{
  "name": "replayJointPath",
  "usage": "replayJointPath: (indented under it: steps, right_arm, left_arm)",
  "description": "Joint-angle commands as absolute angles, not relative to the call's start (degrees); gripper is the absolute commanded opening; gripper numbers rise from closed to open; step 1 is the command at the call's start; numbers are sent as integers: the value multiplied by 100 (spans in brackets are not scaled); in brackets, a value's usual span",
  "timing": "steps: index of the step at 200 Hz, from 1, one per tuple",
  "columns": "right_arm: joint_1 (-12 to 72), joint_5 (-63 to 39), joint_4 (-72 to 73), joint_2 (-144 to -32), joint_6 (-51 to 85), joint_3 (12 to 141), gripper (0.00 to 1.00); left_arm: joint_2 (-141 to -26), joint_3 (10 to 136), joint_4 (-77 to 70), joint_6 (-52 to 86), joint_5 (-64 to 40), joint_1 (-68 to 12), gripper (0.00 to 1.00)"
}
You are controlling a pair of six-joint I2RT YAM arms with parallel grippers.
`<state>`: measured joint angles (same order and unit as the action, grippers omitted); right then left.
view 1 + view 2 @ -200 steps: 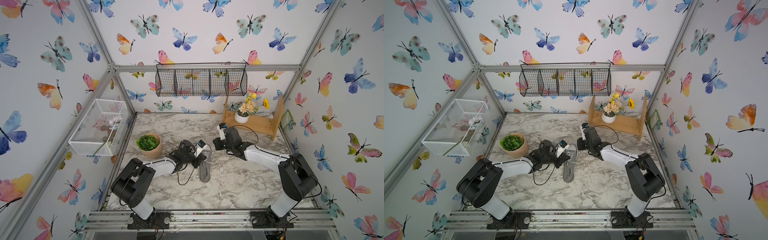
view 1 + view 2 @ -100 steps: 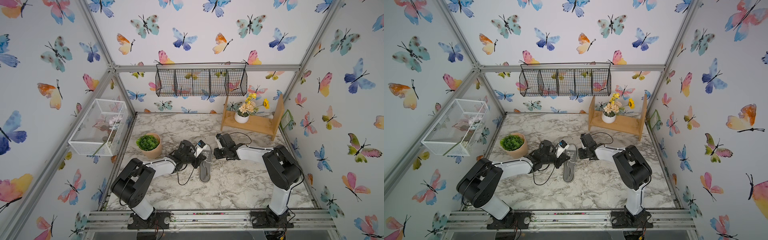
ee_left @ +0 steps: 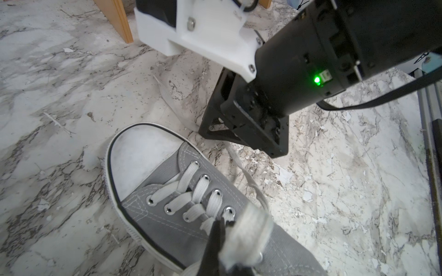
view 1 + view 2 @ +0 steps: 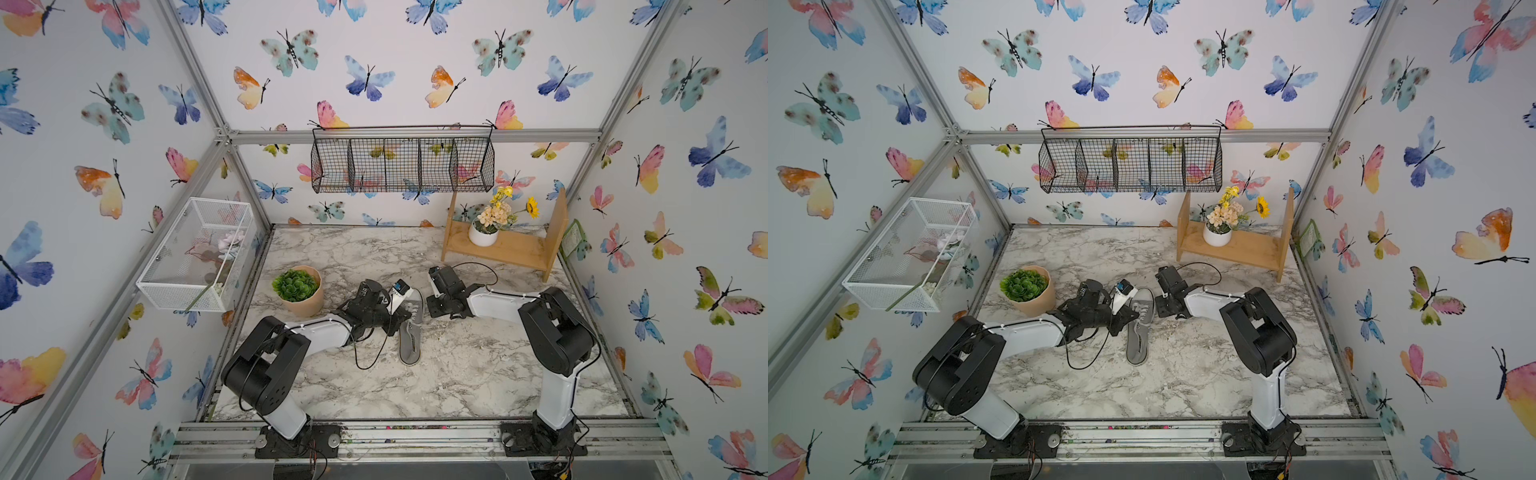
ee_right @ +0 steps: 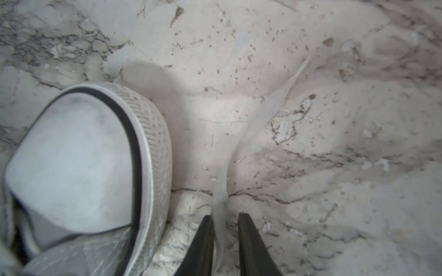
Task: Tie the shoes
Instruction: Wrap the shoelace around the shoelace.
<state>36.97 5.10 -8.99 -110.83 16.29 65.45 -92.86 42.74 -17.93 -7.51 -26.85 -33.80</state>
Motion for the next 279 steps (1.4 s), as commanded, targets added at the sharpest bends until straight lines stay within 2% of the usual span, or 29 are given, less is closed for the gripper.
replayJointPath:
  steps: [1, 32, 52, 124, 175, 279]
  right_arm:
    - [3744, 846, -1362, -11347, 1604, 6575, 13]
    - [3735, 779, -935, -11019, 1644, 6439, 6]
    - [3684, 299, -479, -10685, 1687, 6366, 3]
    - [3612, -1382, 288, -9914, 1831, 6551, 3]
    - [3612, -2680, 178, -10269, 1986, 7022, 3]
    - [3612, -4148, -331, -11289, 1845, 7708, 6]
  left_arm:
    - [-9220, 4276, -1737, -715, -2636, -3349, 0]
    - [-9247, 4271, -1728, -755, -2709, -3349, 0]
    - [-9255, 4276, -1703, -809, -2716, -3340, 0]
    - [-9193, 4214, -1669, -1017, -3057, -3271, 0]
    - [-9073, 4091, -1780, -1122, -3182, -3272, 0]
    - [-8976, 3956, -1892, -1178, -3113, -3263, 0]
